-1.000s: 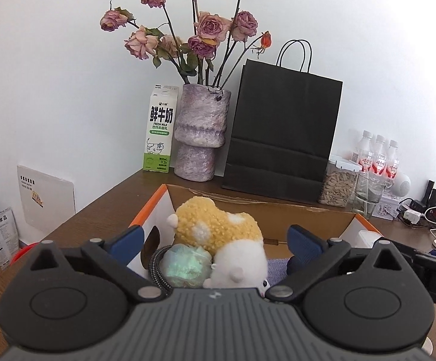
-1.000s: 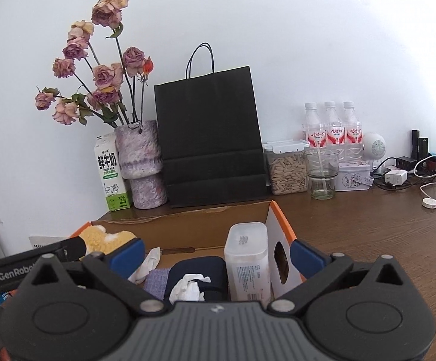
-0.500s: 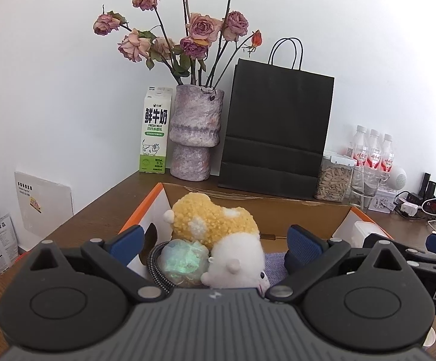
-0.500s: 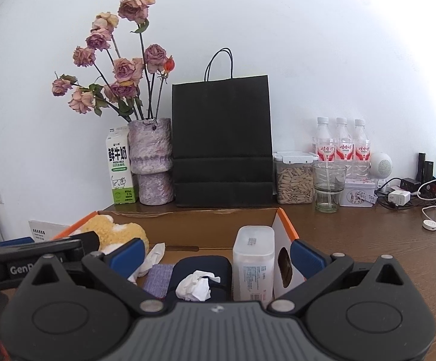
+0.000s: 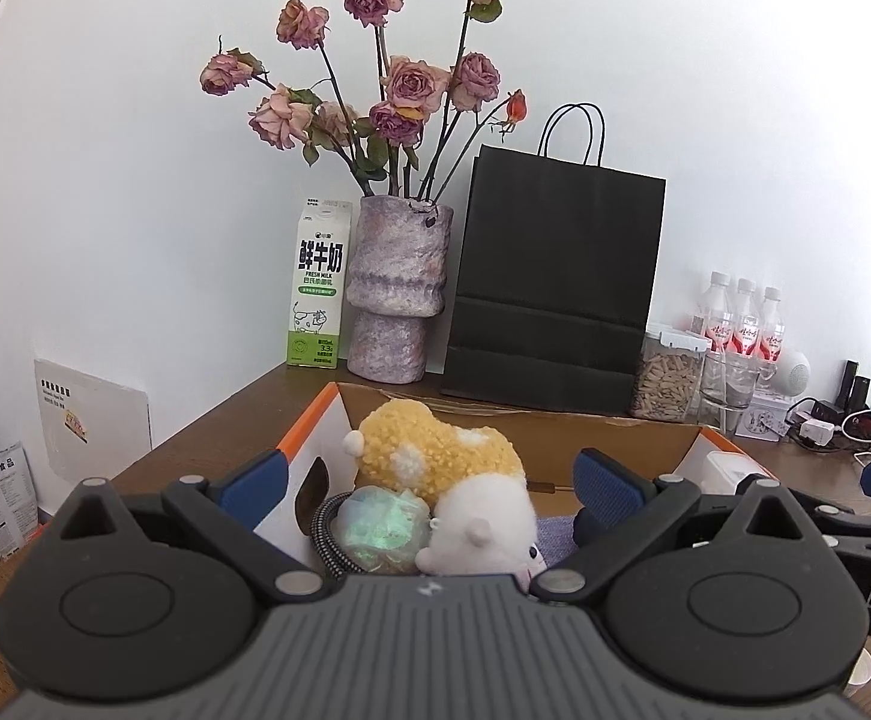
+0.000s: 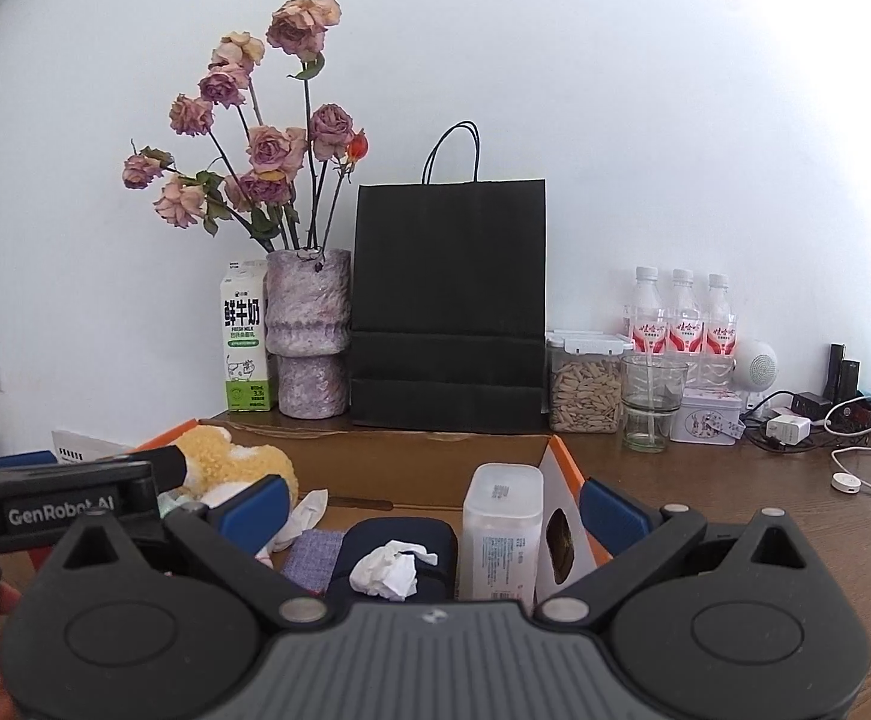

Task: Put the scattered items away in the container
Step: 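Withdraw both grippers from the box toward the table items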

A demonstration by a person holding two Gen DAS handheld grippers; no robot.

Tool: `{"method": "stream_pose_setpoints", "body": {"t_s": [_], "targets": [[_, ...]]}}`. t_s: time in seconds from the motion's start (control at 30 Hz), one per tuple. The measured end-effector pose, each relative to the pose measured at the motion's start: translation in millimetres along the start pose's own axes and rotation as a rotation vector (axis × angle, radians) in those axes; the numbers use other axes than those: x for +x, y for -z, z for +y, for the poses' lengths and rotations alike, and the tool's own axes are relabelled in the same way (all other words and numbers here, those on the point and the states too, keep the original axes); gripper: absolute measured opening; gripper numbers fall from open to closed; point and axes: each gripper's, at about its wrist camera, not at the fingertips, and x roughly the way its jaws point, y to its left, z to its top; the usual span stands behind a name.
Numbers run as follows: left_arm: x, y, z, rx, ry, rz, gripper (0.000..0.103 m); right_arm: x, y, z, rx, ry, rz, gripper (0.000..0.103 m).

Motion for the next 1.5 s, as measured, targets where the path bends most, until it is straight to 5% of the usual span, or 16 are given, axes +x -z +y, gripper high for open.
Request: {"method": "stream_pose_setpoints", "body": {"t_s": [0.5, 1.03, 1.27, 1.37, 1.5], "targets": [[-43.8, 24.5, 15.3, 0.030, -0.024, -0.023, 0.103, -33.5, 31.7, -17.2, 0.025, 0.043, 0.035, 0.103], [-70.1, 39.7, 47.1, 0.018, -0.012, 0.142, 0.103, -65.5, 55.8, -55.9, 0.127, 0.052, 0.209, 0.103], [-70.6, 51.6, 46.8, 0.108, -0.028, 0.248, 0.103, -65.3, 59.2, -53.8, 0.106, 0.073, 0.247, 0.103], [-68.9, 57.4, 47.3, 0.130, -0.026, 0.286, 0.089, -63.7, 59.8, -53.8, 0.107, 0.076, 0.262, 0.103], [-62.7, 58.7, 49.8, 0.125, -0.008, 0.331, 0.084, -61.3, 60.3, -54.7, 0.107, 0.083, 0.278, 0.103]]}}
